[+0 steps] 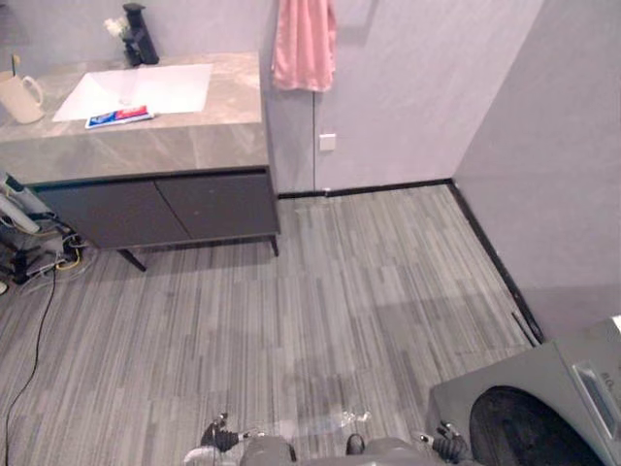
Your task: Organize washtable
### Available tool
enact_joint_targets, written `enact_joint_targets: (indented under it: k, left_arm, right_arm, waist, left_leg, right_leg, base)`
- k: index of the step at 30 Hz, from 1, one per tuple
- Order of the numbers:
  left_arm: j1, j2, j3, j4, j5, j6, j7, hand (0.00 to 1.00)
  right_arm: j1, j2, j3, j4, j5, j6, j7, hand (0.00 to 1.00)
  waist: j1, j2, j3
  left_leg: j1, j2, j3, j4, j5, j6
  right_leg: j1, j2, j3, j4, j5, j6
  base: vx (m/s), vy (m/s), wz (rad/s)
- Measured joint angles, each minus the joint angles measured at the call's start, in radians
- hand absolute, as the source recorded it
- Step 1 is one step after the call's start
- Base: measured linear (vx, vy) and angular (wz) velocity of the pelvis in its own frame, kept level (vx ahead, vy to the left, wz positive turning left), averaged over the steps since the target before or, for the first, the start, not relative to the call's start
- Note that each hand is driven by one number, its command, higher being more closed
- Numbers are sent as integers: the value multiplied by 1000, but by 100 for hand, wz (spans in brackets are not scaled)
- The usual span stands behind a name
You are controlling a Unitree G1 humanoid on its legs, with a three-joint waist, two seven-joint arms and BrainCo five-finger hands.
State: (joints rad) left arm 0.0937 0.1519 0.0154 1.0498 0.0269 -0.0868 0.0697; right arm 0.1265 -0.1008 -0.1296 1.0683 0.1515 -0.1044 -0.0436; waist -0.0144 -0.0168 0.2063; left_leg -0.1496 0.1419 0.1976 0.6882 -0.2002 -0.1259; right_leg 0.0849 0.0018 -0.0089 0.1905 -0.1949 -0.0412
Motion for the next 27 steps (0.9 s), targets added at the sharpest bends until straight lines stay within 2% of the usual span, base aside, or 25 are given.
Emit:
enact_joint_targets:
  k: [1,4,5,6,7,8,9,10,11,12,14,15,16,17,19,20,22,24,25,26,27]
  left_arm:
    - [-1,-2,-2,0,-8,-3,1,0]
    - [-3,-6,-6,0,-21,-9,4,0]
    - [-5,-7,-6,0,-21,-9,6,0]
    - [-6,-14,-17,0,-22,-10,10,0]
    - [-5,-19,-20,1,-28,-13,14,0]
    - [0,-20,-20,5,-35,-14,19,0]
    - [-3,-10,-19,3,-35,-15,19,0]
    - [-3,-6,-11,3,-35,-16,19,0]
    - [-4,0,-6,4,-35,-16,20,0]
    - [-4,0,-6,6,-35,-16,22,0]
    - [-7,7,-13,23,-36,-7,25,0]
    - [-14,9,-23,23,-36,-7,24,0]
    - [-15,9,-26,23,-36,-7,24,0]
    - [-28,9,-41,26,-37,-7,24,0]
    - [-50,10,-51,28,-39,-7,24,0]
    - [-56,5,-54,28,-51,-8,24,0]
    - [-57,-13,-56,22,-66,-9,22,0]
    - [-56,-31,-64,19,-77,-12,21,0]
    - [-56,-35,-64,18,-78,-14,21,0]
    - [-63,-49,-62,22,-76,-13,19,0]
    - [-65,-70,-52,22,-75,-14,19,0]
  right_arm:
    - [-1,-1,-7,1,5,1,-2,0]
    - [-14,-6,-10,4,4,2,-3,0]
    - [-17,-7,-10,5,4,2,-6,0]
    - [-21,-16,-8,5,4,1,-8,0]
    - [-24,-24,-6,7,4,1,-10,0]
    - [-33,-25,0,8,4,1,-14,0]
    - [-33,-22,5,8,3,1,-14,0]
    - [-34,-16,5,8,3,1,-14,0]
    - [-35,-2,6,8,-1,0,-13,0]
    - [-36,-2,7,8,-4,1,-11,0]
    - [-38,-1,8,8,-5,0,-3,0]
    - [-40,-5,10,8,-6,0,1,0]
    - [-40,-6,12,7,-6,0,2,0]
    - [-42,-14,24,7,-7,-1,4,0]
    - [-54,-27,45,6,-9,-2,4,0]
    - [-70,-27,53,3,-10,-5,4,0]
    - [-84,-27,58,-13,-11,-7,5,0]
    - [-75,-27,82,-31,-17,-7,2,0]
    - [-69,-26,89,-31,-16,-7,1,0]
    - [-71,-28,90,-30,-15,-8,2,0]
    - [-78,-50,93,-28,-18,-6,3,0]
  waist:
    - [0,5,1]
    - [1,13,6]
    - [2,15,10]
    - [3,31,14]
    - [7,41,15]
    - [24,43,13]
    - [28,30,6]
    - [28,19,3]
    - [31,1,-3]
    - [31,-2,-3]
    - [27,-15,-2]
    - [27,-18,1]
    - [26,-17,2]
    - [21,-5,8]
    - [13,-2,12]
    - [-2,4,19]
    - [-22,13,25]
    - [-29,-3,20]
    - [-29,-16,21]
    - [-38,-15,20]
    - [-37,22,13]
  left_leg:
    - [-24,-1,0,5,-14,23]
    - [-69,-40,-4,-164,-14,39]
    - [-76,-64,-16,-291,1,27]
    - [-72,-80,-43,-427,43,7]
    - [-72,-77,-49,-450,96,10]
    - [-73,-91,-44,-428,145,53]
    - [-87,-111,-38,-384,117,97]
    - [-94,-120,-26,-366,102,119]
    - [-88,-135,4,-364,76,148]
    - [-73,-143,13,-376,70,151]
    - [49,-180,28,-448,54,183]
    - [121,-193,25,-478,35,187]
    - [160,-196,24,-496,30,187]
    - [228,-194,17,-536,26,187]
    - [293,-182,4,-583,25,184]
    - [331,-159,2,-603,19,173]
    - [382,-125,1,-617,4,149]
    - [438,-124,-9,-619,-28,100]
    - [458,-134,-22,-618,-38,86]
    - [491,-130,-63,-611,-59,70]
    - [464,-95,-75,-540,-62,64]
  right_leg:
    - [3,-5,15,0,-5,-6]
    - [20,-34,73,-5,-26,6]
    - [27,-53,99,-8,-41,20]
    - [34,-60,123,-25,-53,37]
    - [38,-59,141,-32,-59,44]
    - [44,-66,182,-42,-74,47]
    - [48,-91,204,-44,-80,47]
    - [43,-103,209,-29,-86,58]
    - [-4,-119,215,58,-93,75]
    - [-37,-120,221,129,-93,80]
    - [-168,-124,222,505,-60,183]
    - [-205,-130,184,633,-80,186]
    - [-224,-135,144,668,-95,172]
    - [-260,-147,43,682,-120,137]
    - [-322,-139,-58,642,-145,115]
    - [-369,-124,-114,573,-147,105]
    - [-434,-87,-136,413,-94,81]
    - [-459,-55,-98,147,118,64]
    - [-461,-56,-72,126,165,57]
    - [-471,-47,-32,207,233,25]
    - [-478,-39,-55,246,180,19]
  base:
    - [150,26,-49]
    - [234,110,-58]
    - [287,187,-61]
    - [286,220,-68]
    - [346,297,-92]
    - [485,384,-96]
    - [518,376,-88]
    - [507,310,-60]
    - [330,181,-42]
    - [400,213,-45]
    - [451,211,-26]
    - [429,153,-4]
    - [445,108,13]
    - [462,65,18]
    - [460,15,24]
    - [445,-45,24]
    - [457,-72,21]
    - [498,-138,27]
    - [577,-209,46]
    - [571,-221,45]
    - [644,-305,45]
